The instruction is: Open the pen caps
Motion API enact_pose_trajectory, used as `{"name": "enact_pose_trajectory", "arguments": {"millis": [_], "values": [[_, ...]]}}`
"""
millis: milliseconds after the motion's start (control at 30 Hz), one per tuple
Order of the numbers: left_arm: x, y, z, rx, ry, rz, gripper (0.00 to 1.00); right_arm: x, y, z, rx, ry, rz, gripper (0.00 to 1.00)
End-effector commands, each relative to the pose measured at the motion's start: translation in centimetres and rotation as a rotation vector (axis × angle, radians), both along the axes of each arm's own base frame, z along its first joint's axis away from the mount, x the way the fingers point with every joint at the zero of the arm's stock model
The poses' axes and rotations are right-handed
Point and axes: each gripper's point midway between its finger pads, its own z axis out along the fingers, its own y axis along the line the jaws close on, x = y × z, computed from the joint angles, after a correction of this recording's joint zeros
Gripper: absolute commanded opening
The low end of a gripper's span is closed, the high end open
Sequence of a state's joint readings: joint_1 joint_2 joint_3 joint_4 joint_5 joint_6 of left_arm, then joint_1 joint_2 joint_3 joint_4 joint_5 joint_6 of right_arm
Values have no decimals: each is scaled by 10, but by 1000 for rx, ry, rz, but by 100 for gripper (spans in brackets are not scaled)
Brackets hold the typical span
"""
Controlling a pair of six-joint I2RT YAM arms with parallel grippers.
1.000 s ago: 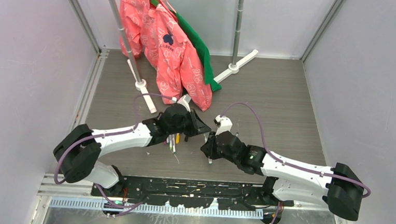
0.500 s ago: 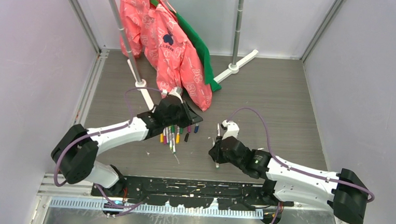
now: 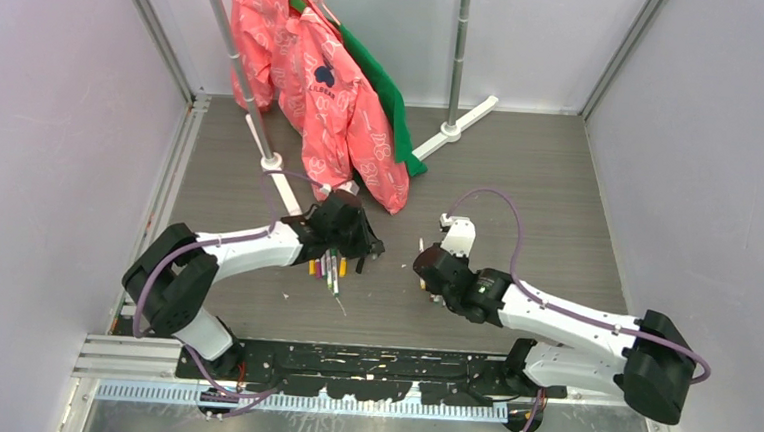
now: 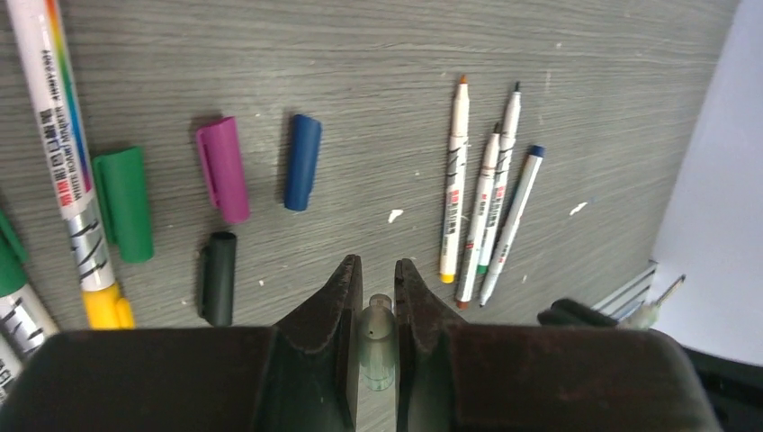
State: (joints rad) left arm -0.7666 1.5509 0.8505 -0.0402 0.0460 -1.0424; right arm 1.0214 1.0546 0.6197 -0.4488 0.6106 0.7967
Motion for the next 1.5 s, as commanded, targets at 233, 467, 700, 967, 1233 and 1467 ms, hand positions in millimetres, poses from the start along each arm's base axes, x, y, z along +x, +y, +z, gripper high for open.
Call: {"name": "enact_pose_trajectory", "arguments": {"millis": [233, 467, 700, 967, 1233, 1467], "values": [[4, 19, -22, 142, -8, 21, 23, 34, -34, -19, -78, 63, -196, 8], [4, 21, -32, 169, 6, 22, 31, 43, -34, -31, -112, 91, -209, 11], [6, 25, -28, 178, -7, 32, 34, 47, -33, -39, -121, 107, -212, 17], [7, 28, -13, 168, -34, 48, 36, 49, -32, -42, -122, 115, -209, 24], [6, 34, 9, 166, -66, 58, 43, 48, -33, -39, -114, 114, -211, 33], [-4, 57, 35, 225, -98, 71, 44, 49, -33, -14, -71, 64, -193, 35]]}}
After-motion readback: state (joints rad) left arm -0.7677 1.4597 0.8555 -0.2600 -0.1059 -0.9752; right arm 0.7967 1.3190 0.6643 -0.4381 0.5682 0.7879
